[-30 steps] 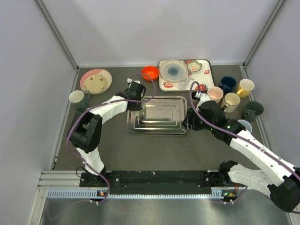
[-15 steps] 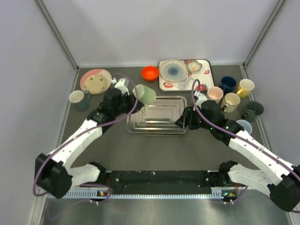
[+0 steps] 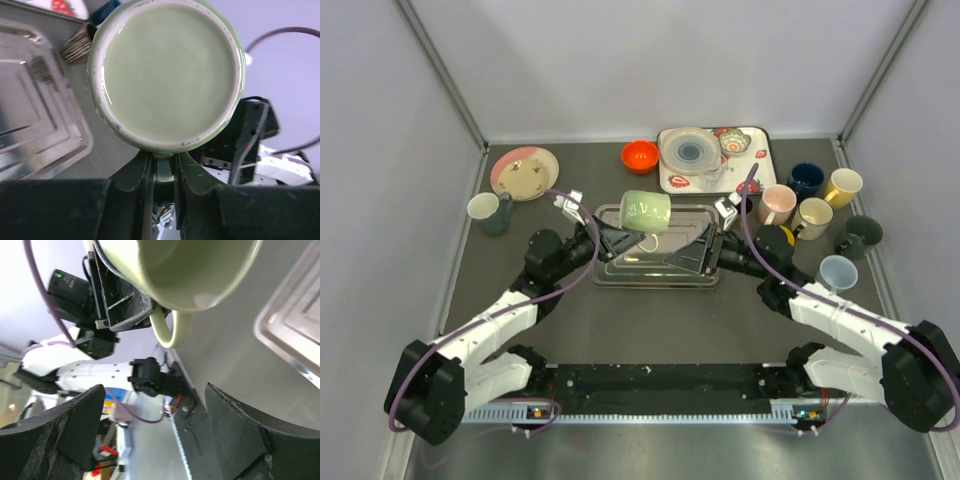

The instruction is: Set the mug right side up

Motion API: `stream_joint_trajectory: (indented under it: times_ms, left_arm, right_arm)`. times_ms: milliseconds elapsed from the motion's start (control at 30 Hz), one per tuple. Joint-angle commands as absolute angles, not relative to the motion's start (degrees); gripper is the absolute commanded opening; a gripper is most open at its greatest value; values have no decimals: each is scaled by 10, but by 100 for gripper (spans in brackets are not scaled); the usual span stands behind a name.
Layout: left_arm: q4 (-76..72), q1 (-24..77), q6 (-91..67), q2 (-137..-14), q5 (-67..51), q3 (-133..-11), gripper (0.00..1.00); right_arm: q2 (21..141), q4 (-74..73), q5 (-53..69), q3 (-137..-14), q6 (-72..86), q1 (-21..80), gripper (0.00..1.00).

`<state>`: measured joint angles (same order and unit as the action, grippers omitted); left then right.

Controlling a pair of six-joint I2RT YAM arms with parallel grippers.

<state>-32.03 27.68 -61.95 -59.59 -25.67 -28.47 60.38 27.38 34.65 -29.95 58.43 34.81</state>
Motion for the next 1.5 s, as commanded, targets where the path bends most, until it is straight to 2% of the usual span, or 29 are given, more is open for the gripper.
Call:
stream_joint_trajectory:
  times_ms: [0, 233, 500, 800, 1000, 1033, 1267, 1300, 1433, 1467]
  left_arm:
    - [-560, 277, -706, -580, -304, -285, 0]
    - [-574, 284, -714, -587, -309, -280, 0]
    - [-562, 293, -703, -589, -309, -279, 0]
    - [-546, 312, -686, -594, -307, -282, 0]
    - [-541, 323, -676, -599, -308, -282, 0]
    - [-541, 323, -675, -600, -307, -281, 0]
    - [-541, 328, -671, -599, -309, -277, 0]
    - [-541, 327, -671, -598, -309, -275, 0]
    - [-539, 328, -661, -589, -312, -271, 0]
    - [-529, 327, -657, -586, -313, -271, 0]
  right_arm:
    - [661, 518, 418, -289, 703, 347, 81]
    - [717, 605, 429, -306, 757, 348, 75]
    - [756, 600, 433, -363, 760, 362, 70]
    - [794, 617, 430, -389, 777, 367, 58]
    - [806, 621, 428, -401, 781, 374, 40]
    - [808, 621, 428, -403, 781, 374, 34]
    - [817, 628, 418, -408, 790, 374, 8]
    - [817, 629, 415, -407, 789, 374, 0]
    - [804, 602, 401, -407, 763, 374, 0]
    - [796, 545, 393, -410, 748, 374, 0]
